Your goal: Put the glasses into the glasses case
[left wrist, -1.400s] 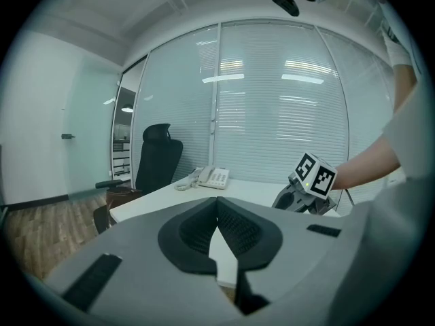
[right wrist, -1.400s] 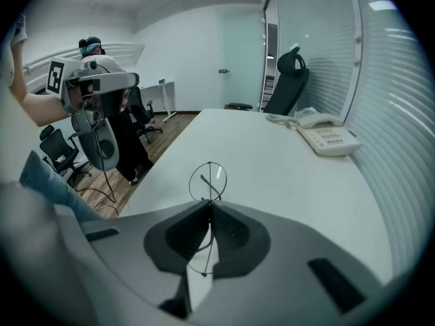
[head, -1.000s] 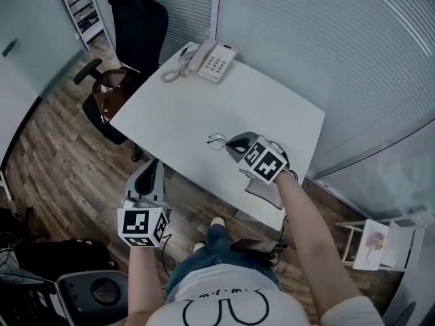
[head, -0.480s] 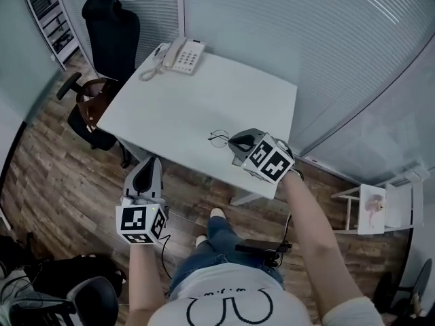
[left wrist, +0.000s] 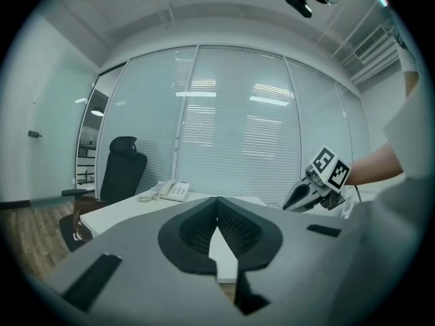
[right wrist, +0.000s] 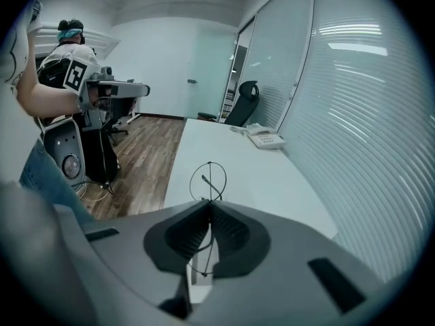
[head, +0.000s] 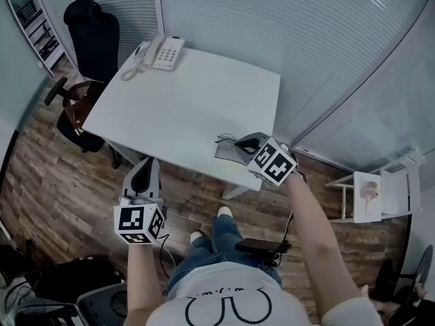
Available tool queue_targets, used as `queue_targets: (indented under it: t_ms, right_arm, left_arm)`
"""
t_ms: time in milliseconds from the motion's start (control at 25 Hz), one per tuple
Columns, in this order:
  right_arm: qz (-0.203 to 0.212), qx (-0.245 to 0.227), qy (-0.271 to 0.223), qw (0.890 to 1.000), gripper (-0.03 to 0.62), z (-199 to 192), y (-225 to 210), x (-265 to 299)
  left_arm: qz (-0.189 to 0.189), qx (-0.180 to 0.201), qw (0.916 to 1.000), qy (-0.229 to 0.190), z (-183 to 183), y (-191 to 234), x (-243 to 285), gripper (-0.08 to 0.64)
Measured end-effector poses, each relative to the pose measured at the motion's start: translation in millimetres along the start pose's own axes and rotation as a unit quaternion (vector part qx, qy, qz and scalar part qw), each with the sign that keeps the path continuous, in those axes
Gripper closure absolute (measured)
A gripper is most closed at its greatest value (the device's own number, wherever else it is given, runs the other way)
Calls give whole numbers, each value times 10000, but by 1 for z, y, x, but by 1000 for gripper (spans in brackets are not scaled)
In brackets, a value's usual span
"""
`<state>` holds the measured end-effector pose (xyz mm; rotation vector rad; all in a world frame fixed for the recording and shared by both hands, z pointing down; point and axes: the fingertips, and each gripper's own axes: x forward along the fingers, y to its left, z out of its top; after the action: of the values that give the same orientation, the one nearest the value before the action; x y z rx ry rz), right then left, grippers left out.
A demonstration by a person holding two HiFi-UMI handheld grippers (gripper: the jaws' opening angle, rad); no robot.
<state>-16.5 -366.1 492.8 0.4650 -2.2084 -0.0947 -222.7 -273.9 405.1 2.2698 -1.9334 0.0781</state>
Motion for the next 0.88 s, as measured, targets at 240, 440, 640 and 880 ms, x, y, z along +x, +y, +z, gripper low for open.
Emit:
queue_targets:
  t_ms: [240, 440, 640, 880]
  right_arm:
    - [361, -200, 329, 9986, 572, -35, -6, 25]
    - [603, -376, 671, 9952, 572, -58, -7, 47]
    - [775, -410, 865, 9924, 572, -72, 0, 66]
    - [726, -716, 1069, 9890, 572, -77, 4, 72]
  left_arm:
    - [118, -115, 9993, 337, -24, -17, 22, 546]
    - [252, -183, 9978, 580, -45, -18, 38, 546]
    - [364, -249, 9962, 752, -60, -15, 46, 546]
    - [373, -281, 9958, 785, -64, -12, 50, 546]
